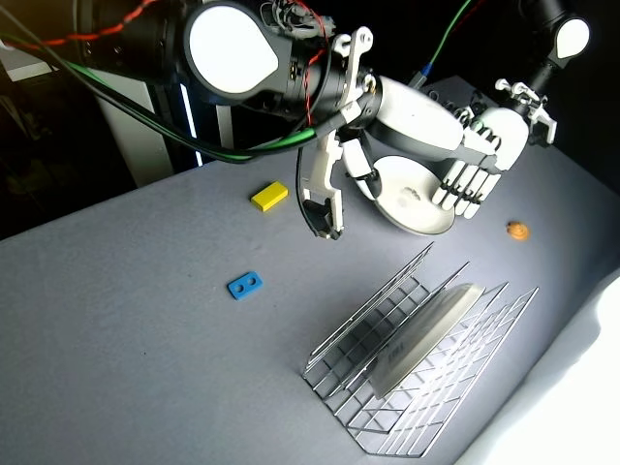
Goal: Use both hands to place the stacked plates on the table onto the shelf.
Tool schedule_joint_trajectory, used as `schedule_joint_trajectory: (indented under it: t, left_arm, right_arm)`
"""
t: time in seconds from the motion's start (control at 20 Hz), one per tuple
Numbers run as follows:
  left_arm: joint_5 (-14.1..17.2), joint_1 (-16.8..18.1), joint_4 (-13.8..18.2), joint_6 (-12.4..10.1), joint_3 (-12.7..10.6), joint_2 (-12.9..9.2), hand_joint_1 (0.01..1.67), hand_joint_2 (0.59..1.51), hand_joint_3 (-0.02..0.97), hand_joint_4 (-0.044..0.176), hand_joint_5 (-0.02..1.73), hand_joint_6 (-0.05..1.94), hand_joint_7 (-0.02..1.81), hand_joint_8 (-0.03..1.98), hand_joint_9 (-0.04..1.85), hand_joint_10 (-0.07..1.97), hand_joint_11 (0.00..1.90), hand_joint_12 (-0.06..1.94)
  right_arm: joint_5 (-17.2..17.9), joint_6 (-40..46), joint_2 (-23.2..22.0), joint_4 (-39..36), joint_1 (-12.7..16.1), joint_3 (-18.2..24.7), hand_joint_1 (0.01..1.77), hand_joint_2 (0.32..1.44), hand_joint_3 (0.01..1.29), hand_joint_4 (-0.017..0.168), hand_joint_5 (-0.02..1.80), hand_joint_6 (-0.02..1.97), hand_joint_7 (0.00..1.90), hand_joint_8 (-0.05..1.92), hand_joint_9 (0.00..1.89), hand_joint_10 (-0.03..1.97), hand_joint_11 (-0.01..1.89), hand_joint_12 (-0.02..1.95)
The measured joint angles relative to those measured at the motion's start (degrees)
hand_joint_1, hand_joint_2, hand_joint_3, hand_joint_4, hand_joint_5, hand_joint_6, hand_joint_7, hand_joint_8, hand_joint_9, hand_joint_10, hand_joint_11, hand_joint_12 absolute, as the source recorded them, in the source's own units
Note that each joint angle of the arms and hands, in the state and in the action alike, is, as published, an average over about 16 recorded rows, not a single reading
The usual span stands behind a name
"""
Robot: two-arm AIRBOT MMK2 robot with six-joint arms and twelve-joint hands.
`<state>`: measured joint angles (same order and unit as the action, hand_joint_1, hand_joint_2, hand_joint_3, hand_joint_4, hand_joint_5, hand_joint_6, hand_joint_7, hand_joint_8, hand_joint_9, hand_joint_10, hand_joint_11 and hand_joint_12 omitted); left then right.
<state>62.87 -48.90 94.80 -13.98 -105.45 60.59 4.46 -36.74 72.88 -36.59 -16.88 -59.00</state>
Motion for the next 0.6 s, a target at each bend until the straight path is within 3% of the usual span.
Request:
schedule_joint_trajectory:
  t: [0.3,0.6]
  left_arm:
    - [-0.31,-1.29,-0.64,-1.0,-0.17,0.28,0.01,1.178,0.02,0.001,0.02,0.0,-0.01,-0.02,0.03,0.03,0.02,0.01]
    - [-0.29,-1.51,-0.74,-1.14,-0.23,0.35,0.02,1.179,0.021,-0.001,0.02,0.0,-0.02,-0.02,0.03,0.03,0.02,0.01]
  right_arm:
    - [2.16,-7.11,3.69,8.68,-4.45,-0.91,1.18,0.92,0.01,0.004,0.01,0.02,0.02,0.02,0.02,0.0,0.01,0.16]
    - [3.28,-13.41,9.3,16.0,-7.74,-4.9,1.12,0.95,0.01,0.004,0.03,0.02,0.02,0.02,0.02,0.0,0.02,0.17]
